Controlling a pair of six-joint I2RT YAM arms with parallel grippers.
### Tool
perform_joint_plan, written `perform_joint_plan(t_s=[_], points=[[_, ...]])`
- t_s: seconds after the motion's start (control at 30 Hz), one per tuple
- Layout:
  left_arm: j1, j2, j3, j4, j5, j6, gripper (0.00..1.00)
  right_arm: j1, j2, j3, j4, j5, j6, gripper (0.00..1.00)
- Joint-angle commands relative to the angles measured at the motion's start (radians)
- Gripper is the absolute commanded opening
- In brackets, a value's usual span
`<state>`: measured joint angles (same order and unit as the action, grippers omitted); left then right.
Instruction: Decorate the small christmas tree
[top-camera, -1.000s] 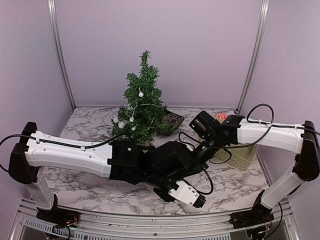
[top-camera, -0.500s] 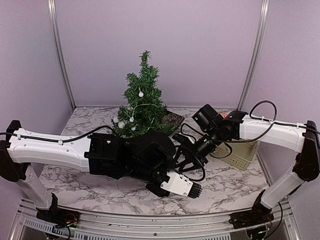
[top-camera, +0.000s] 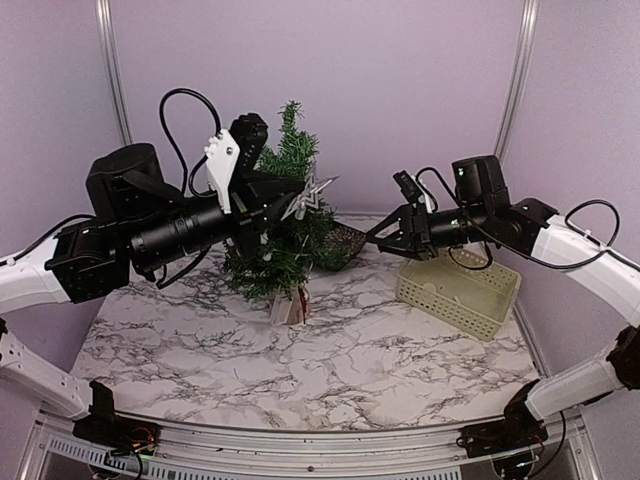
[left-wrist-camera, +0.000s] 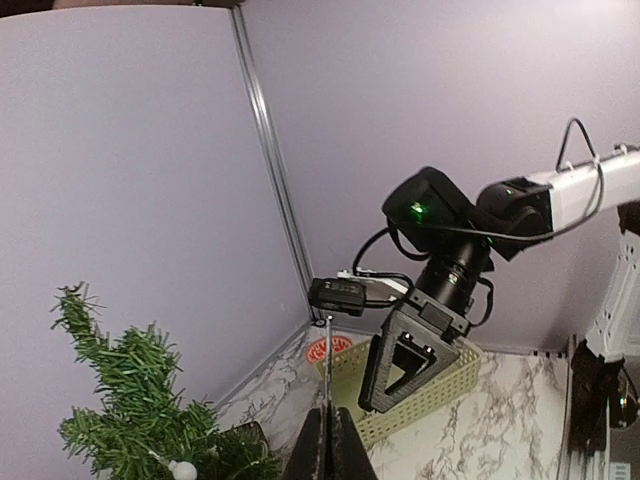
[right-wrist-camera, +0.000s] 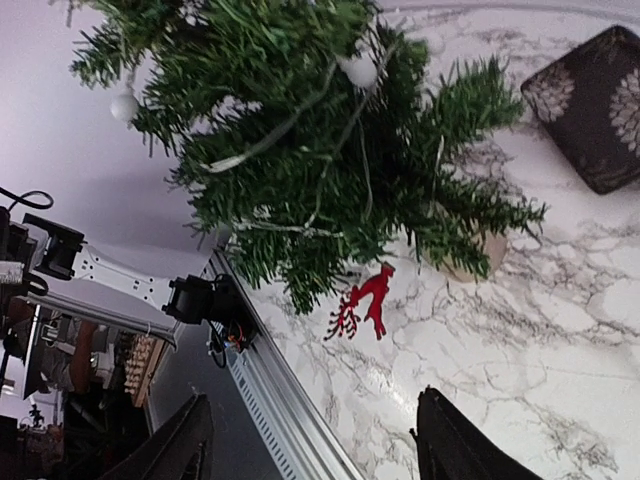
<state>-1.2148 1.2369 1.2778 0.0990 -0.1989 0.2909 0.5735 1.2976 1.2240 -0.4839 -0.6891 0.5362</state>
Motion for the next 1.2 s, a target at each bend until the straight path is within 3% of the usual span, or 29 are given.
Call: perform_joint_plan(t_s=[0.0,0.2,0.37,0.47,0.97,1.03,1.17], points=[[0.059,-0.066,-0.031,0.209,-0.052,-0.228,0.0,-0.004,-0.059,0.049,0.205,0.055,-0.082,0.66],[0.104,-0.085,-0.052,0.235,0.15,-0.364,0.0,0.028,-0.089,0.089,0.428,-0.075,-0.186,0.62],[0.106,-0.086,-0.108,0.371,0.207,-0.454,0.0,0.172,-0.019,0.217,0.374,-0.053,-0.338,0.59],[0.106,-0.073,-0.127,0.429,0.248,-0.498,0.0,0.219,0.019,0.269,0.391,-0.067,-0.338,0.57],[0.106,-0.056,-0.163,0.512,0.261,-0.561,0.0,0.285,0.1,0.357,0.396,-0.158,-0.295,0.44],[0.107,-0.054,-0.161,0.514,0.262,-0.562,0.0,0.291,0.101,0.355,0.393,-0.16,-0.298,0.37],[0.107,-0.051,-0.162,0.512,0.261,-0.562,0.0,0.291,0.097,0.361,0.376,-0.147,-0.307,0.1]])
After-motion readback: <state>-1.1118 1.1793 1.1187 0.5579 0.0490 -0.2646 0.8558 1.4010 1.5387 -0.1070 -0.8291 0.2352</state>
